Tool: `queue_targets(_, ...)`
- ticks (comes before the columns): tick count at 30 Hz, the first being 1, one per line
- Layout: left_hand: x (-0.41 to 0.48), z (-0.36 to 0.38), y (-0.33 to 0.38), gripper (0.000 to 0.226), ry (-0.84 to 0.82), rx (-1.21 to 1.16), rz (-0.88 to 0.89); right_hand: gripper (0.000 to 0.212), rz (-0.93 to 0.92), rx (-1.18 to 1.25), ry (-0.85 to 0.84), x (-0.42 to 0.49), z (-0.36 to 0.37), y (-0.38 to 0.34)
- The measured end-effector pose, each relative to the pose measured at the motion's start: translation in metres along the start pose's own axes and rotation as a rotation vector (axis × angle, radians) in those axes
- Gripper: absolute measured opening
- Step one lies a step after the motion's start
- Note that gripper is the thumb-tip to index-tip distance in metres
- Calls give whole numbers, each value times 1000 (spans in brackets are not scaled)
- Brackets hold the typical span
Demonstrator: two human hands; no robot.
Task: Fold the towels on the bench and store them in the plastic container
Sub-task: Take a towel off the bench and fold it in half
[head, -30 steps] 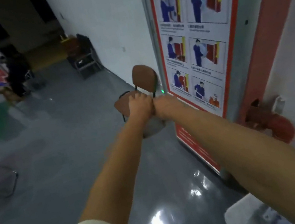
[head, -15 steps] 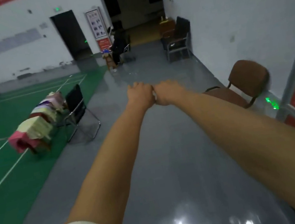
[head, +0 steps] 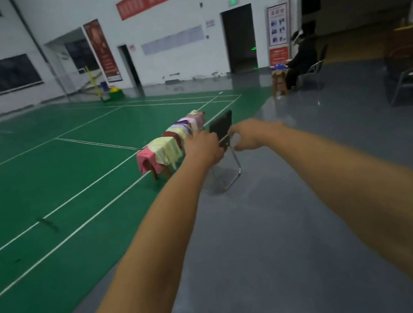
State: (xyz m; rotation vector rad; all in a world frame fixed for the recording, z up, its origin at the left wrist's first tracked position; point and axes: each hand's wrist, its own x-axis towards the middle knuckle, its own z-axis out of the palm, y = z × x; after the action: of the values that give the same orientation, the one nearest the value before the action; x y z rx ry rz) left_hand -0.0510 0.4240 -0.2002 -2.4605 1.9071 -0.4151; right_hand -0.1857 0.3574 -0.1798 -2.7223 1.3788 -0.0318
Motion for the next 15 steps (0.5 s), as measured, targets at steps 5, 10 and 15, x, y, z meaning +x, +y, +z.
queue_targets(5, 91, 34, -95, 51, -36, -21, -152, 47, -99, -69, 69, 132, -7, -47)
queue_targets(10, 192, 81, -188, 47, -77, -1, -206, 49, -161, -107, 68, 265, 16, -96)
queue_targets(15, 309, 121, -284, 40, -83, 18, -197, 48, -207, -92, 79, 405, 21, -143)
